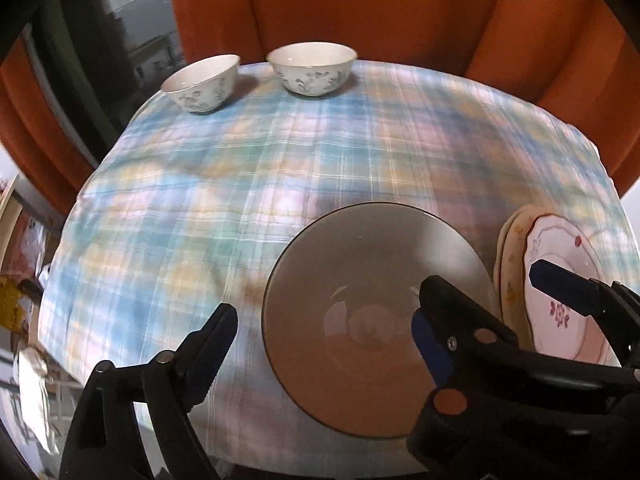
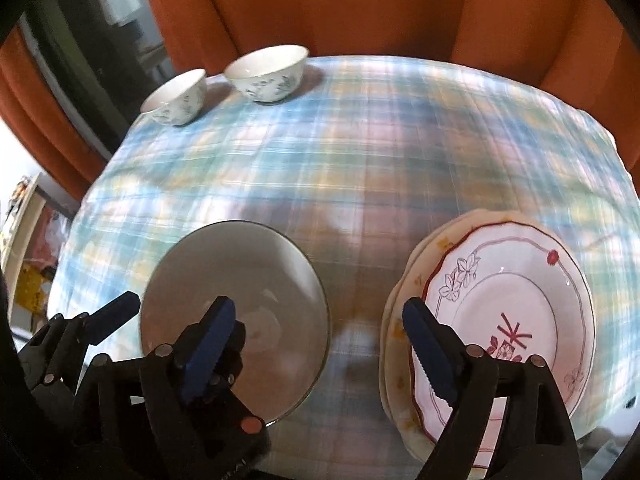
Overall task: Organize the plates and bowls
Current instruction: 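Lower the bowl beside the plate stack and open both grippers, then move both grippers to the rim of the second plain white bowl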
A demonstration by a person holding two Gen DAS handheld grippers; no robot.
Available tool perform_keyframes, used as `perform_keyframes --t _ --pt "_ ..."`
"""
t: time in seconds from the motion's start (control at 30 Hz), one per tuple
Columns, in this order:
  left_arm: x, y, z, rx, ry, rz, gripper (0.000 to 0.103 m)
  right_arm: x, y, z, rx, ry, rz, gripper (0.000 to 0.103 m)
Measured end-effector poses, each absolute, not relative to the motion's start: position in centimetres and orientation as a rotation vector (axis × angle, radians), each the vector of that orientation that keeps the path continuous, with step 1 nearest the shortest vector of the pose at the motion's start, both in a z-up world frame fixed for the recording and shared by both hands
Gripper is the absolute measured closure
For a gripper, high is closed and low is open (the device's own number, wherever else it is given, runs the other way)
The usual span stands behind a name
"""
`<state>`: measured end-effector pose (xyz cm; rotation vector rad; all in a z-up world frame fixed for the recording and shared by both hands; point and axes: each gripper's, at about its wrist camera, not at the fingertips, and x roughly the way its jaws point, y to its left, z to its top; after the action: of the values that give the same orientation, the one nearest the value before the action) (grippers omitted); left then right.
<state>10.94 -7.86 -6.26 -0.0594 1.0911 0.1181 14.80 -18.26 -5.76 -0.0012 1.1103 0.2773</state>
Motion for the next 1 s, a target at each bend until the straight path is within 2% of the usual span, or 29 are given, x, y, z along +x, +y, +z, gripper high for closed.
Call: perform_keyframes --t 0.3,0.77,1.0 --pt "10.3 -6.9 -4.1 -0.073 1.062 0.150 0.010 15.2 -16.5 -4.2 -0.053 1.069 0.408 0.014" --pt "15.4 1.3 -3.6 -0.050 1.047 -0.006 0.010 18.2 -9.2 -3.1 -0.012 1.055 0.282 0.014" --pt "18.5 6.2 -2.8 -0.016 1.017 -0.040 0.016 20.9 -4.2 -2.5 -0.012 1.025 0.200 0.014"
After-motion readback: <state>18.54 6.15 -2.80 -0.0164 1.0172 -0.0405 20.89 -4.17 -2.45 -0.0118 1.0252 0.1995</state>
